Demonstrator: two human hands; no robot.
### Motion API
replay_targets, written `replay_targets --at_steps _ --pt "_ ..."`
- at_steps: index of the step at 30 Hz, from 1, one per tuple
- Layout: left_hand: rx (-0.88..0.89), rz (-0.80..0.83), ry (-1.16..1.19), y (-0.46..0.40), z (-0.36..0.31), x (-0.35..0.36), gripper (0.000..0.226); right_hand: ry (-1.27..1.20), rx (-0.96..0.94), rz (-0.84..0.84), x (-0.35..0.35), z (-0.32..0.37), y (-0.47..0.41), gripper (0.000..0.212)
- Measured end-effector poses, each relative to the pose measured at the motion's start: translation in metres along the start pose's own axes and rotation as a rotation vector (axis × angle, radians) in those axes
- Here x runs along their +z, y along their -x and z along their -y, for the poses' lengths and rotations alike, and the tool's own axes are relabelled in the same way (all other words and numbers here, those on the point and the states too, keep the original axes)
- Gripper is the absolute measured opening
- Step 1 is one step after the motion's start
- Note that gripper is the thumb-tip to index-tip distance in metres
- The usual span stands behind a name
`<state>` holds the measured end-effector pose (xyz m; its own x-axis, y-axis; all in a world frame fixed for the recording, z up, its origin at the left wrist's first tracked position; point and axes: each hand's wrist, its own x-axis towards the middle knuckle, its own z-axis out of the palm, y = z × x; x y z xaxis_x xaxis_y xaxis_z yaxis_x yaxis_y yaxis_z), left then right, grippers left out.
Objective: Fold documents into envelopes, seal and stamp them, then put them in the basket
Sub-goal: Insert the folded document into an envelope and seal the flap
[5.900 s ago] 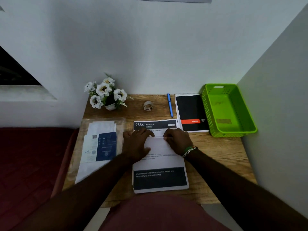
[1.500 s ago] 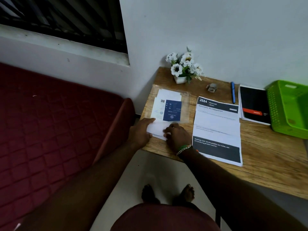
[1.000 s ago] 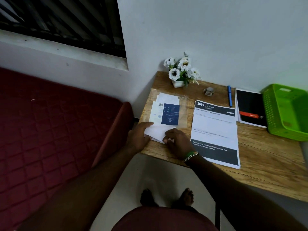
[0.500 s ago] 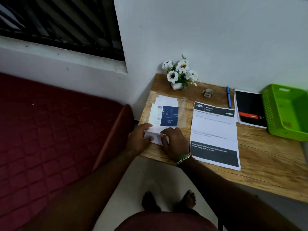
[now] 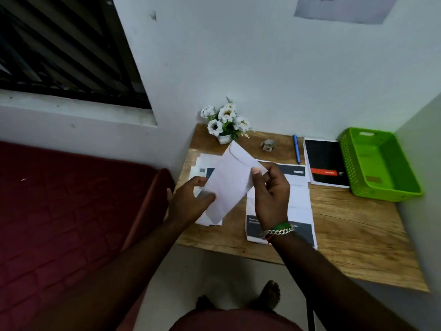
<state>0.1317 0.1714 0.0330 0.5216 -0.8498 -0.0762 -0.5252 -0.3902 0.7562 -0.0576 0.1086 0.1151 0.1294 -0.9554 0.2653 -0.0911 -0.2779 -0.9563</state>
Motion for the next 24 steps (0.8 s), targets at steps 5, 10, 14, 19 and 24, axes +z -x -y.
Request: replay_targets --at_steps 5,10,14,19,24 --pt "0.208 0.093 0.205 -0.003 -0.086 0.025 0.086 -0.117 0.139 -0.113 -0.041 -0.004 -0.041 0.017" --pt "0.429 -0.03 -0.071 -0.014 -0.157 0.075 0.118 -0.21 0.376 -0.167 -0.086 -0.048 -0.071 0.01" --pt "0.381 0.091 -0.378 -0.027 -0.176 0.12 0.126 -0.115 0.417 -0.084 -0.125 -0.076 -0.079 0.02" --pt "0.482 0.24 -0.655 -0.033 -0.182 0.143 0.127 0.051 0.35 0.048 -0.166 -0.098 -0.088 0.062" --pt "0.523 0.29 -0.708 -0.023 -0.19 0.151 0.128 0.18 0.332 0.12 -0.165 -0.102 -0.094 0.054"
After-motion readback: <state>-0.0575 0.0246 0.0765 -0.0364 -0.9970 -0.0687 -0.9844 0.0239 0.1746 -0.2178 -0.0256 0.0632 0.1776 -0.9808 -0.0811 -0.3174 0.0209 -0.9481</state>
